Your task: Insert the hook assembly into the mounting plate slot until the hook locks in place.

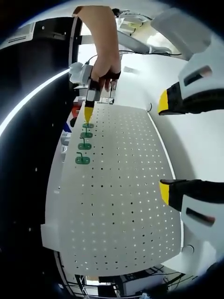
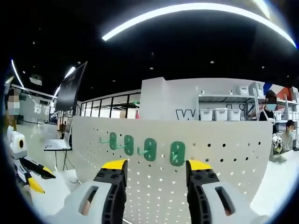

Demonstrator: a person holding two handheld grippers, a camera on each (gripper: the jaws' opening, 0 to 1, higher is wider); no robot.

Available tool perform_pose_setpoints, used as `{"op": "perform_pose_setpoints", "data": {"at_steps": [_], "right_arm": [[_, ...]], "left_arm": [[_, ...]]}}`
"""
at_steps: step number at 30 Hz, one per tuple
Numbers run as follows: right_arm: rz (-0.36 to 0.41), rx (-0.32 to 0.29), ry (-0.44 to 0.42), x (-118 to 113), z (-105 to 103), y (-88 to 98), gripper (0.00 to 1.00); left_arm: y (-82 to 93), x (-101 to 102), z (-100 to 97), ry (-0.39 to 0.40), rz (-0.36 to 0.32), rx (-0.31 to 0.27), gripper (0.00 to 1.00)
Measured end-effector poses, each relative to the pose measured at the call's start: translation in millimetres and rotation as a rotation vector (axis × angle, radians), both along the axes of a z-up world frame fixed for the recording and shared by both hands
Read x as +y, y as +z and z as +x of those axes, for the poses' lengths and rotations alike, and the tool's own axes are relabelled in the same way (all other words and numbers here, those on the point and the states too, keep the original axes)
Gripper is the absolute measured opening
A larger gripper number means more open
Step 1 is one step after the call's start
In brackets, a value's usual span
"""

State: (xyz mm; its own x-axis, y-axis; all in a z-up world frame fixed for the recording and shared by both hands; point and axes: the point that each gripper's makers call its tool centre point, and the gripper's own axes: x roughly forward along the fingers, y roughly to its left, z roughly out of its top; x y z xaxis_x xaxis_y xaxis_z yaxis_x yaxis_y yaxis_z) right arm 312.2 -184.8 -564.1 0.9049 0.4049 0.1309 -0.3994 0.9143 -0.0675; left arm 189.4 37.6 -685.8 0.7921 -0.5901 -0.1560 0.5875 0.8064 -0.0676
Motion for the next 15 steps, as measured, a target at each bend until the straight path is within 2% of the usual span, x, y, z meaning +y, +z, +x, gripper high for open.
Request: {"op": "perform_pose_setpoints", "data": {"at_steps": [15], "right_arm": [[0.007,0.017,0.017,-6,-24,-14.4,0.53]], "left_arm": [[5.2,-3,-0.1,-0.009,-0.005,-0.007,0.59]]}}
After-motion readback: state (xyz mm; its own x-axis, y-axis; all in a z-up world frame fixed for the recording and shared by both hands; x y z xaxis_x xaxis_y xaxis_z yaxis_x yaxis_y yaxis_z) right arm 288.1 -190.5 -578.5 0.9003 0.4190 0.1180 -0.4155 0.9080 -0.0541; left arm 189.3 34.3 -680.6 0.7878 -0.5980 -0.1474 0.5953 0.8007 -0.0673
